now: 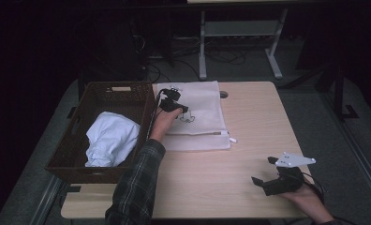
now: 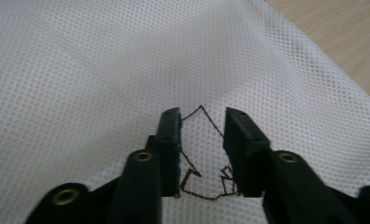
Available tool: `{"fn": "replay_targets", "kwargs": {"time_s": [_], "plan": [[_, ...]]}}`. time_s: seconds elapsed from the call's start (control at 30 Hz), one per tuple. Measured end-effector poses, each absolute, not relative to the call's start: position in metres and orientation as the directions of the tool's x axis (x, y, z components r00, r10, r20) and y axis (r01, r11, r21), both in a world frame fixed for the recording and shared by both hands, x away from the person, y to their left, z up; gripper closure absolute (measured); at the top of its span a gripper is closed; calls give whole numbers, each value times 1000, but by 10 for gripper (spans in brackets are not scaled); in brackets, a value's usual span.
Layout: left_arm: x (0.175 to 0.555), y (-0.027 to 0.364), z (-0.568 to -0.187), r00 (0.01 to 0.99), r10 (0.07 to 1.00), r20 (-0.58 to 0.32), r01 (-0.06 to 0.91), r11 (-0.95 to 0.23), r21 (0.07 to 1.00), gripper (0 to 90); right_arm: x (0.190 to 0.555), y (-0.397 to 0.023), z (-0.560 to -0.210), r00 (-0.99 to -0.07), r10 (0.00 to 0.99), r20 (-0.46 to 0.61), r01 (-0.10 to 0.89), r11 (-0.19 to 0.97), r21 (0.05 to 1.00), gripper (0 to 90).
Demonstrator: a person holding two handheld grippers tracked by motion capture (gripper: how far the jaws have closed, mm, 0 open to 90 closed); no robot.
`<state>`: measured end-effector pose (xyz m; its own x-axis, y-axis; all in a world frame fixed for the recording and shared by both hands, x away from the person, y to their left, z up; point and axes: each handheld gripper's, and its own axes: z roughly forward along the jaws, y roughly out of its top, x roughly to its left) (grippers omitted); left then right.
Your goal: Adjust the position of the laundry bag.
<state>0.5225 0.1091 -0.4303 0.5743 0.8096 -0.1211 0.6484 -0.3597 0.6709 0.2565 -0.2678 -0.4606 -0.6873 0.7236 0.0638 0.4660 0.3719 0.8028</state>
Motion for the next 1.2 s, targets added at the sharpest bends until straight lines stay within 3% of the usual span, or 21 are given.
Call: {"fn": "replay_targets", "kwargs": {"time_s": [0.13,0.2,1.2], "plan": [[531,109,-433,576,803,-151,661,-350,664,879,256,-267,-461,-692,719,60,461,377,803,0],[532,108,-434,578,801,-154,665,-353,659,899,256,-267,-461,-692,719,60,461,377,803,0],[553,92,-458,564,817,-122,691,-386,611,900,256,-267,-459,-693,719,53,450,374,810,0]]}}
